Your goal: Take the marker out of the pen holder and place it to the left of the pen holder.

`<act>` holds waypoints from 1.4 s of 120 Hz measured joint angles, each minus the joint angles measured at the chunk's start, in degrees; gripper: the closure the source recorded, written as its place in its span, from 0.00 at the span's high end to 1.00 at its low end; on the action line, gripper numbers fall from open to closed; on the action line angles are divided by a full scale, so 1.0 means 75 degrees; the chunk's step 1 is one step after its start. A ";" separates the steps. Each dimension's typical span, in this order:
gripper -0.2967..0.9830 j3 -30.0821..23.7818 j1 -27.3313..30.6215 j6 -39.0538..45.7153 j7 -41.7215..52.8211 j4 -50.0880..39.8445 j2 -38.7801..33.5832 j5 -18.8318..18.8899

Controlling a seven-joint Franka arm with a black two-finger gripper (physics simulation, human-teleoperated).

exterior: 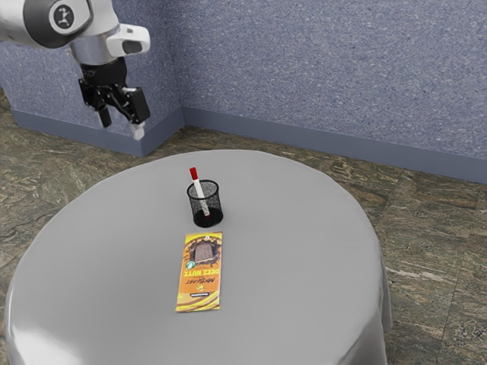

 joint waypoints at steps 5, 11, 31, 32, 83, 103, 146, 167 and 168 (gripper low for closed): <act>0.77 0.0000 0.0001 0.0071 -0.0018 0.0000 -0.0008 0.0004; 0.77 0.0000 0.0002 0.0141 -0.0037 0.0001 -0.0024 0.0007; 0.77 0.0021 -0.0008 0.0245 -0.0100 0.0255 0.0145 -0.0004; 0.77 0.0030 -0.0010 0.0246 -0.0102 0.0309 0.0187 -0.0009; 0.77 0.0433 0.0751 -0.0933 0.0429 0.4142 0.4420 -0.1392; 0.77 0.0417 0.1177 -0.1047 0.1022 0.5616 0.6050 -0.2141; 0.77 0.0330 0.1613 -0.1123 0.1971 0.7542 0.7890 -0.2858; 0.77 0.0329 0.1697 -0.0921 0.2266 0.7784 0.8330 -0.3207; 0.77 0.0329 0.1698 -0.0909 0.2278 0.7785 0.8350 -0.3229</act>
